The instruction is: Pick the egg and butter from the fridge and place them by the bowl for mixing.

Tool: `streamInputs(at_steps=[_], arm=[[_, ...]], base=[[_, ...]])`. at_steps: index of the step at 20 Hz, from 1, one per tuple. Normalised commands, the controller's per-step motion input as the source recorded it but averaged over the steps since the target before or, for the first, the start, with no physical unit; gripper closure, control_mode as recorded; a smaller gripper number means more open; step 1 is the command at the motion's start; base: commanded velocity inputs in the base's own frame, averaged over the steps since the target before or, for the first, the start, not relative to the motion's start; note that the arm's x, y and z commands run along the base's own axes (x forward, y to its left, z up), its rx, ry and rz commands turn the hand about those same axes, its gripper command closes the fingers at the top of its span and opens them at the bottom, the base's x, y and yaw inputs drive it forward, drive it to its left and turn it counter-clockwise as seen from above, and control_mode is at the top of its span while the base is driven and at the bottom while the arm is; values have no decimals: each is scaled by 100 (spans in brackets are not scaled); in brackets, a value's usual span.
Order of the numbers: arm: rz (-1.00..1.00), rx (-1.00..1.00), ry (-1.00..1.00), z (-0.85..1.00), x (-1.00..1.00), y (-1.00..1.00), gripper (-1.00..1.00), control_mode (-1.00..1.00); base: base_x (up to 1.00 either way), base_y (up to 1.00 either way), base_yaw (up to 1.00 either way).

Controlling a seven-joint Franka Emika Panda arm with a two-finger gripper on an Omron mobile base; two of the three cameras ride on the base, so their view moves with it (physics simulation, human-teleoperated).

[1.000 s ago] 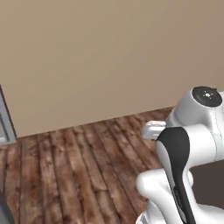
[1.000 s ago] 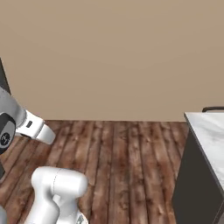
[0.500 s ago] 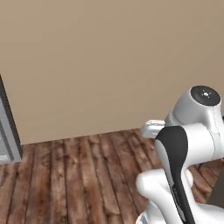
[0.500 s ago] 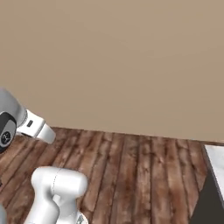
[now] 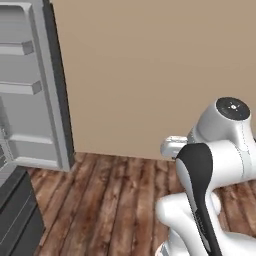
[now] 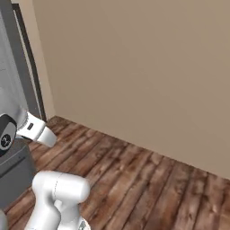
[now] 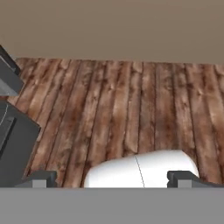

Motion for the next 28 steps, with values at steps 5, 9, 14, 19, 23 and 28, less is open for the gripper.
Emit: streamInputs(at_steps=[5,9,14,19,23,28], arm=[[0,0,0,0,0,0,-100,100],[0,0,0,0,0,0,-100,100],[0,0,0,0,0,0,-100,100],[0,0,0,0,0,0,-100,100],[0,0,0,0,0,0,-100,100],[0,0,0,0,0,0,-100,100]], base=[[54,0,65],[55,-2,64],[55,-3,64],[55,0,64],[59,0,61],[71,-9,44]])
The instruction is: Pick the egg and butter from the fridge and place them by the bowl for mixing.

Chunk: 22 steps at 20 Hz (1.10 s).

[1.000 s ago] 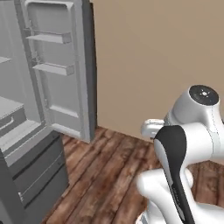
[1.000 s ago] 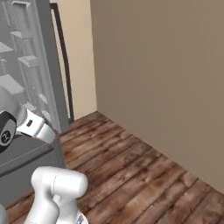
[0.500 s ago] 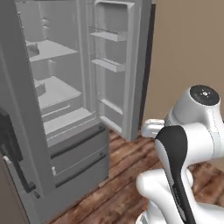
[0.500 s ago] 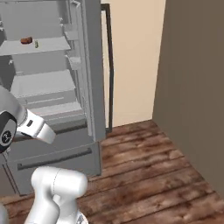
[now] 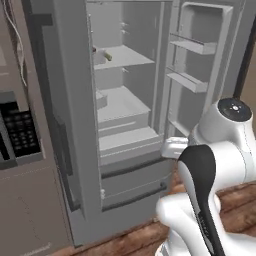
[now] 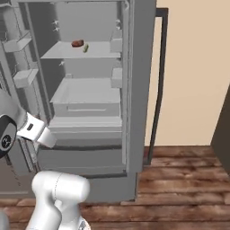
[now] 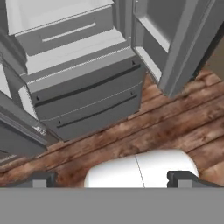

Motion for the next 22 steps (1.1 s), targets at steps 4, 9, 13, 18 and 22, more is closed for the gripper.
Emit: streamInputs(at_steps=[4,9,13,18,22], arm=[[0,0,0,0,0,0,-100,100],[0,0,0,0,0,0,-100,100],[0,0,0,0,0,0,-100,100],[0,0,0,0,0,0,-100,100],[0,0,0,0,0,0,-100,100]], base=[[61,-39,16],[57,-31,6],[63,1,4],[69,-2,9],[48,-23,7]])
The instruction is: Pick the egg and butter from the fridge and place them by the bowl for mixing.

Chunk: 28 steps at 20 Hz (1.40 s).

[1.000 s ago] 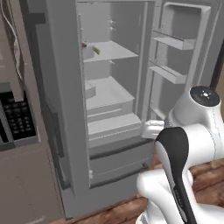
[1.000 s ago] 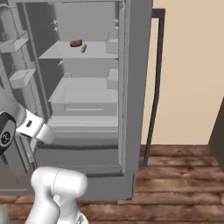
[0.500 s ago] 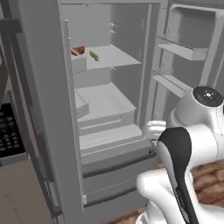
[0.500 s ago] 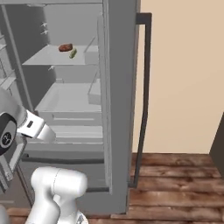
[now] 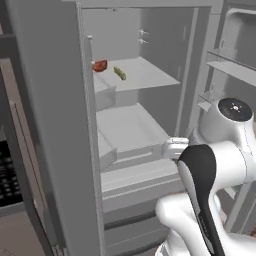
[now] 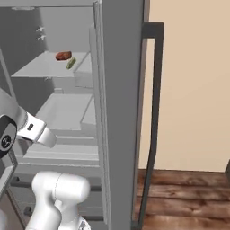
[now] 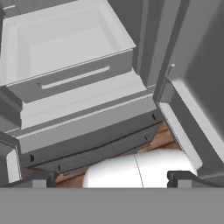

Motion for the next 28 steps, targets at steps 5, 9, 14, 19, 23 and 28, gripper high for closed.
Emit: streamInputs(at_steps=[5,9,14,19,23,28], arm=[[0,0,0,0,0,0,-100,100],[0,0,0,0,0,0,-100,100],[0,0,0,0,0,0,-100,100],[0,0,0,0,0,0,-100,100],[0,0,0,0,0,0,-100,100],[0,0,0,0,0,0,-100,100]], base=[[53,-10,14],[54,0,14],[60,-3,20],[55,2,20],[47,4,19],[48,5,14]])
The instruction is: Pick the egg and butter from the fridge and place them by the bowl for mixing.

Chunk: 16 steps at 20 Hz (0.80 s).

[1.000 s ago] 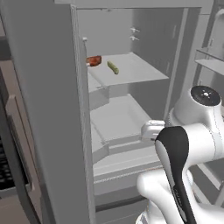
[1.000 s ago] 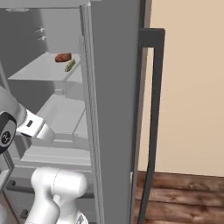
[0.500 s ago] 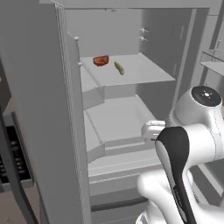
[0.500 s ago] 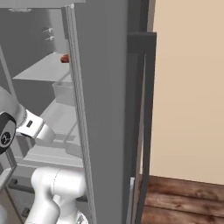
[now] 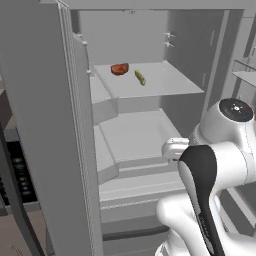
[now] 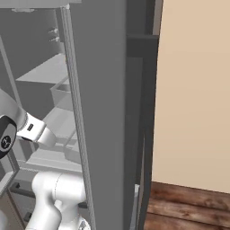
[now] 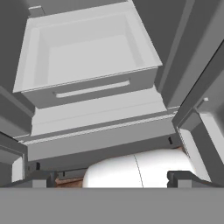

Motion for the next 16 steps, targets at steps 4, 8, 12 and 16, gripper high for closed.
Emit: streamInputs(at_steps=[4,8,12,16], arm=[[0,0,0,0,0,0,-100,100],[0,0,0,0,0,0,-100,100],[0,0,0,0,0,0,-100,100],[0,0,0,0,0,0,-100,100]], base=[[51,8,6],[46,22,3],[45,24,11],[19,4,4]])
